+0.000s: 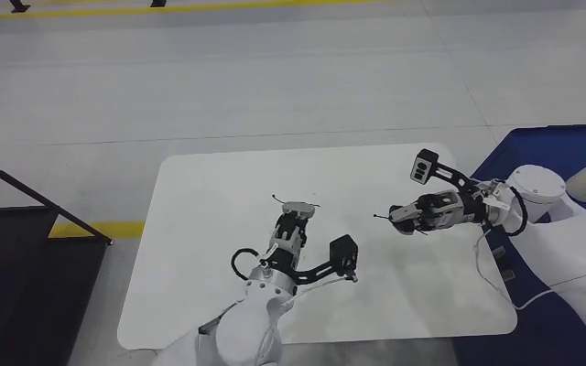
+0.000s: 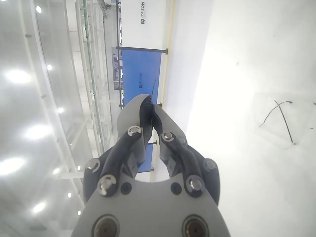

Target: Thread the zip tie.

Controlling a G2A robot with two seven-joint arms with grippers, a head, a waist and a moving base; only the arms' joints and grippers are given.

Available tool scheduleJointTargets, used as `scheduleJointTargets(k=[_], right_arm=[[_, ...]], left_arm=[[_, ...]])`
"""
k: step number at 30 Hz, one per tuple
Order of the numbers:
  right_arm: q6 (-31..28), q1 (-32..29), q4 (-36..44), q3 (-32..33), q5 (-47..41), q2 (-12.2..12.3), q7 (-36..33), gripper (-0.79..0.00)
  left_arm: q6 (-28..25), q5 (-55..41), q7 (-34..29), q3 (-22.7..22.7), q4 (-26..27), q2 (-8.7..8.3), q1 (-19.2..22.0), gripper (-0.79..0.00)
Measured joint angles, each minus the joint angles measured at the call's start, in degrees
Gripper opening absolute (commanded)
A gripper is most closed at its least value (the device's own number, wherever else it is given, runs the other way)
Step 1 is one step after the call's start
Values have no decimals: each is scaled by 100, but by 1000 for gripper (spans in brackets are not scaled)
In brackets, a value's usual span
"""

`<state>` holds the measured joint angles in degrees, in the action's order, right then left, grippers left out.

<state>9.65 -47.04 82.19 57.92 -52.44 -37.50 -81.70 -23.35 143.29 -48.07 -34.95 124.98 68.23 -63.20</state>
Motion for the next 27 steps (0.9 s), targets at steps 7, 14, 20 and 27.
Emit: scheduleJointTargets(k=[7,14,20,27], right_arm=[[101,-200,259,11,295,1,-74,-785],[63,-219,405,12,441,-14,-357,-785],[32,-280,479,25,459,-19,-211,-785],[117,-427,608,163,475,-11,-105,-785]], left_arm=[[243,2303,344,639,-83,33,-240,-785],[209,3069,181,709,-244,109,-346,-785],[202,3257,403,830,-365,83,-258,-785],[24,3271,82,1759,-614,-114,687,-785]])
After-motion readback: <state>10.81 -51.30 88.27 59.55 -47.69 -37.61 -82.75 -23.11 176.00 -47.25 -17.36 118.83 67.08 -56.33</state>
